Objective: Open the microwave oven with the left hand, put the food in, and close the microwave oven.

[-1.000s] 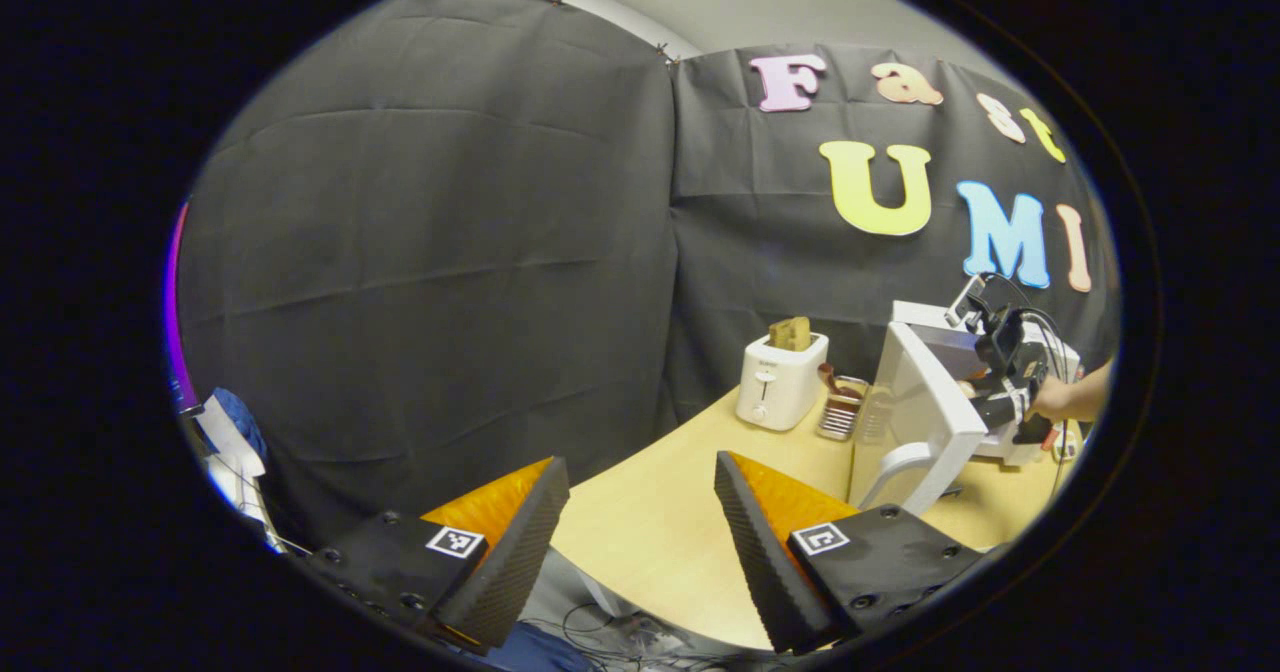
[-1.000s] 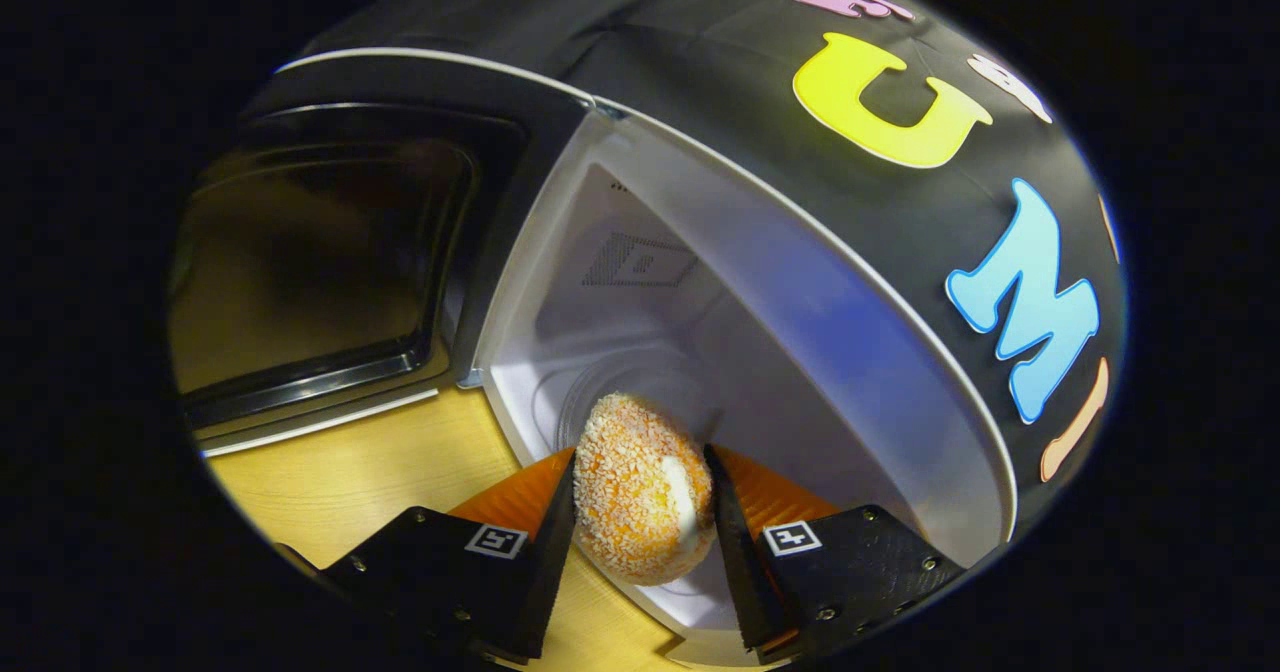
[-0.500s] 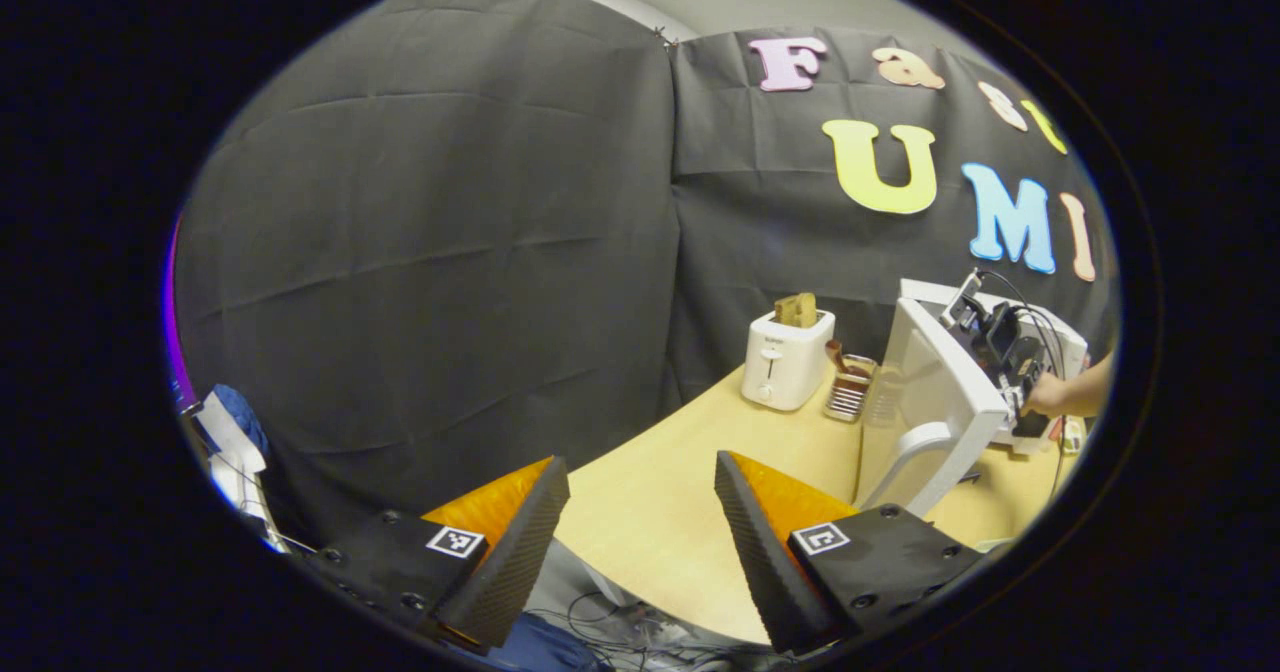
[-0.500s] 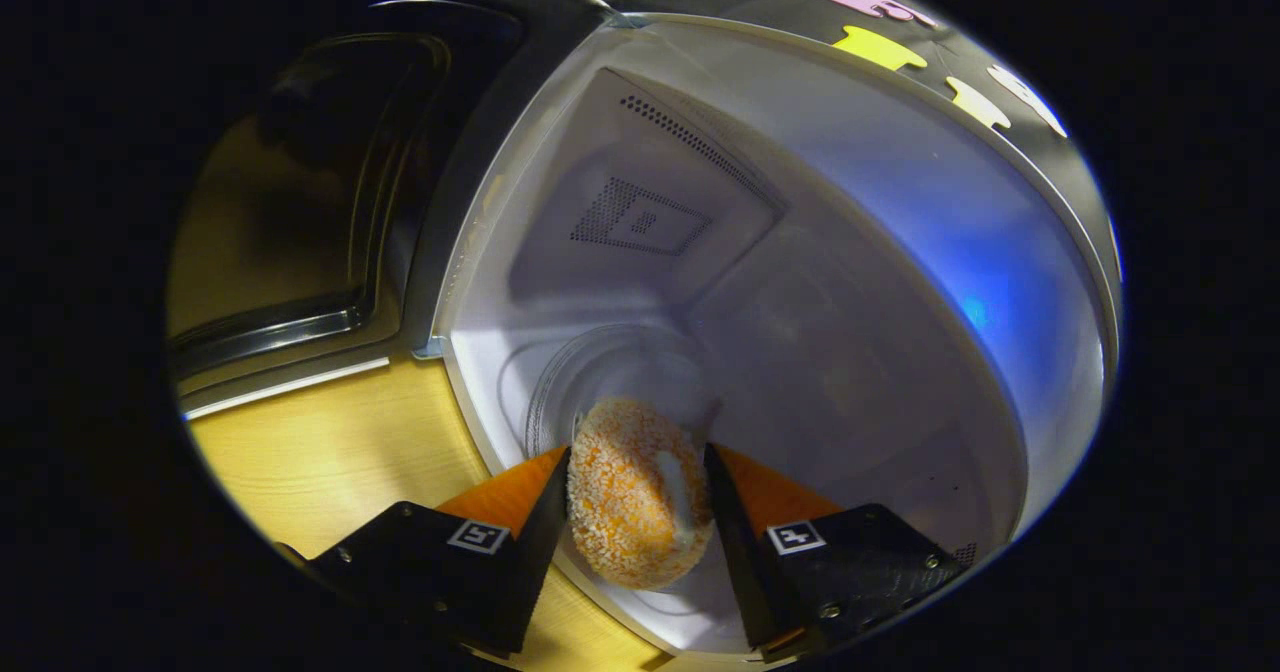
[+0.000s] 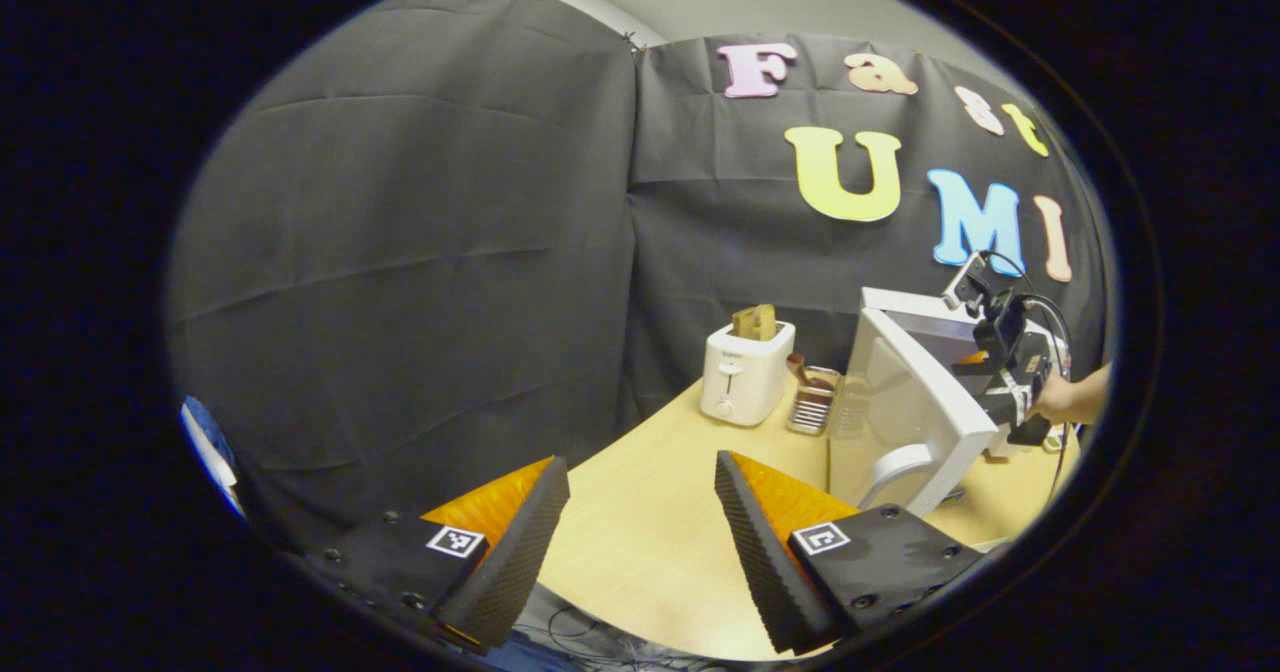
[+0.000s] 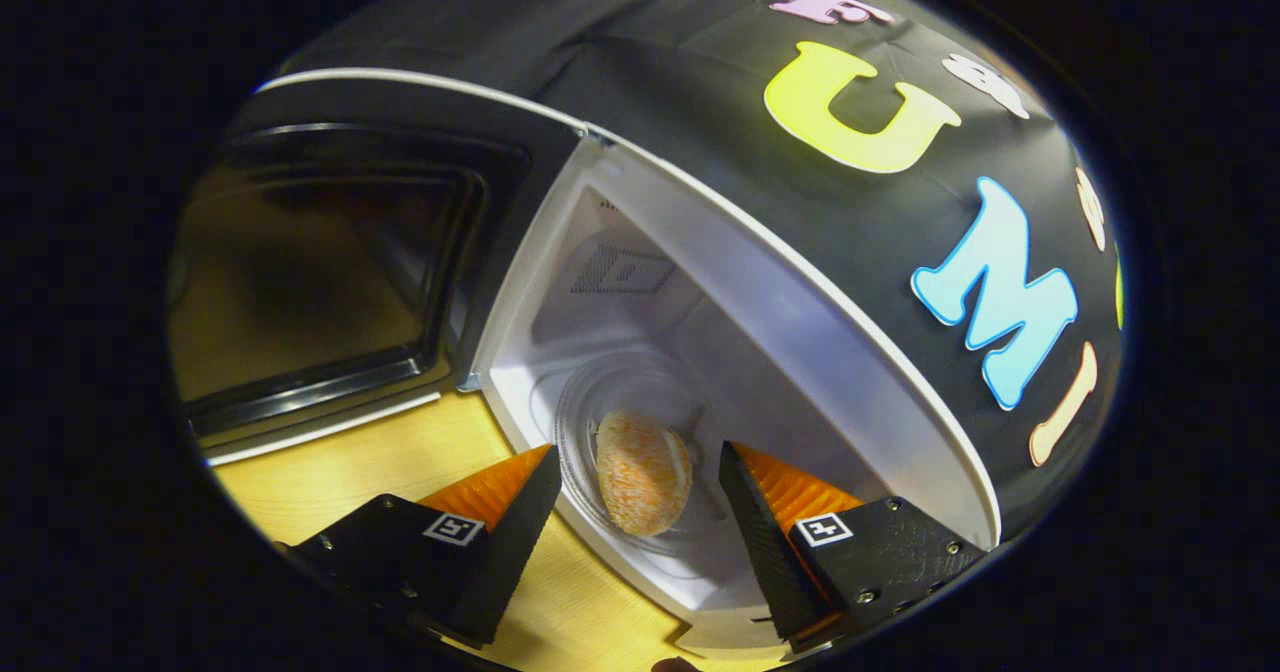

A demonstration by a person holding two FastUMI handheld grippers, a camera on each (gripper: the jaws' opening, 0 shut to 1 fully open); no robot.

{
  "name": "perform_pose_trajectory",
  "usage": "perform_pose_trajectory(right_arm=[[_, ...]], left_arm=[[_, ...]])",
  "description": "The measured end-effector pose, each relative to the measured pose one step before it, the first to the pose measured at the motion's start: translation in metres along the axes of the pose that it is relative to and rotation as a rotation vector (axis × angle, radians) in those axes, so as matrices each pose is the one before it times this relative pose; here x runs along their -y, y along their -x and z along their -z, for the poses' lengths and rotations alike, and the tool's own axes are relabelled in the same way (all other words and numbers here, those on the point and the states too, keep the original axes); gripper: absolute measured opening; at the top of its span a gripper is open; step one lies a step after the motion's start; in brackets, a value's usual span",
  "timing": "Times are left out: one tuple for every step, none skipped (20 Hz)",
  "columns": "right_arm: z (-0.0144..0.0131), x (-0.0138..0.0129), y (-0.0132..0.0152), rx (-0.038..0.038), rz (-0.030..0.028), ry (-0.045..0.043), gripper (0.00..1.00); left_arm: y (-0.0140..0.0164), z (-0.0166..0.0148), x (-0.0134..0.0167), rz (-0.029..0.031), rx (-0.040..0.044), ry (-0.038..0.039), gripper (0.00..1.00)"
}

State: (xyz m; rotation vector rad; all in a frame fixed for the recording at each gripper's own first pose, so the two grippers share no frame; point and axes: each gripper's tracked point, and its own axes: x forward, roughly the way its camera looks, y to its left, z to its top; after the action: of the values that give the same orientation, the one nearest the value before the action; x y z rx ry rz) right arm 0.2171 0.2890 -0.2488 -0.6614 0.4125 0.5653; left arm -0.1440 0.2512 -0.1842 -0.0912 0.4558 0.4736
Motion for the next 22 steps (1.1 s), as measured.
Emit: perform_pose_trajectory(right_arm=[[-0.00358,0.00001,0.01358,0.01426,0.00617,-0.01776,0.98],[-0.00522,0.00188,0.01447,0.01896,0.00591,-0.01945,0.98],[-0.00677,0.00350,0.01458,0.02406,0.01070,-0.02321,0.98],[-0.00649,0.00470,0.01462,0.02272,0.01148,-0.02776,0.98],[-0.00525,0.00603,0.01394,0.01800,0.01759,-0.03000,0.98],[-0.00765,0.00837,0.01468,0.02251,0.02372,-0.02992,0.99],[-0.00942,0.00876,0.01325,0.02895,0.02514,-0.03014,0.99],[-0.00985,0.00915,0.01282,0.02854,0.02341,-0.03125,0.98],[-0.00748,0.00786,0.01196,0.02617,0.02077,-0.03030,0.98],[-0.00691,0.00751,0.01032,0.02050,0.01657,-0.02539,0.97],[-0.00562,0.00693,0.00934,0.01446,0.01812,-0.01859,0.97],[-0.00530,0.00718,0.00952,0.01463,0.01574,-0.01865,0.97],[-0.00487,0.00735,0.00871,0.01739,0.01937,-0.01754,0.97],[-0.00584,0.00941,0.00835,0.02520,0.02748,-0.01475,0.97],[-0.00253,0.01047,0.00882,0.02038,0.03350,-0.00630,0.97],[0.00129,0.00904,0.00943,0.00713,0.02542,-0.01200,0.97],[0.00370,0.00628,0.00957,0.00060,0.01186,-0.01249,0.97],[0.00487,0.00558,0.00708,-0.00941,0.00816,-0.00913,0.97],[0.00596,0.00613,0.00437,-0.01180,0.00691,-0.00293,0.97],[0.00620,0.00669,0.00415,-0.01364,0.00608,0.00126,0.97],[0.00917,0.00523,0.00265,-0.01662,0.00247,0.00698,0.97],[0.00684,0.00615,0.00319,-0.01179,0.00491,0.00498,0.97]], left_arm=[[-0.00287,0.00123,0.00415,0.01822,0.00081,-0.00622,0.96],[-0.00323,0.00138,0.00459,0.01708,-0.00233,-0.00902,0.94],[-0.00367,0.00252,0.00432,0.01891,0.00025,-0.00772,0.95],[-0.00324,0.00182,0.00582,0.02103,-0.00208,-0.00490,0.95],[-0.00408,0.00399,0.00521,0.01917,-0.00918,-0.00308,0.96],[-0.00392,0.00237,0.00571,0.01996,-0.00754,-0.00199,0.94],[-0.00622,0.00410,0.00668,0.02049,-0.00298,-0.00270,0.96],[-0.00646,0.00131,0.00565,0.01796,-0.00252,-0.00439,0.95],[-0.00677,0.00172,0.00472,0.01543,-0.00181,-0.00586,0.95],[-0.00545,0.00069,0.00490,0.01250,-0.00153,-0.00483,0.94],[-0.00566,0.00114,0.00492,0.01486,-0.00439,-0.00310,0.94],[-0.00732,0.00207,0.00558,0.01651,-0.00683,-0.00185,0.95],[-0.00415,0.00507,0.00476,0.01649,-0.01657,-0.00192,0.96],[-0.00391,0.00285,0.00490,0.01359,-0.00841,-0.00110,0.96],[-0.00345,0.00054,0.00555,0.01531,-0.00989,-0.00256,0.96],[-0.00176,-0.00053,0.00555,0.01175,-0.00633,-0.00417,0.96],[-0.00240,0.00127,0.00209,0.00681,-0.00226,-0.00878,0.96],[-0.00137,0.00225,0.00597,0.01759,-0.01186,-0.00634,0.87],[-0.00131,0.00355,0.00500,0.01588,-0.01370,-0.00487,0.89],[-0.00067,0.00147,0.00385,0.00789,-0.01305,-0.00523,0.82],[-0.00128,0.00333,0.00503,0.00960,-0.01253,-0.00582,0.72],[-0.00110,-0.00004,0.00790,0.01273,-0.00447,-0.00684,0.62]])
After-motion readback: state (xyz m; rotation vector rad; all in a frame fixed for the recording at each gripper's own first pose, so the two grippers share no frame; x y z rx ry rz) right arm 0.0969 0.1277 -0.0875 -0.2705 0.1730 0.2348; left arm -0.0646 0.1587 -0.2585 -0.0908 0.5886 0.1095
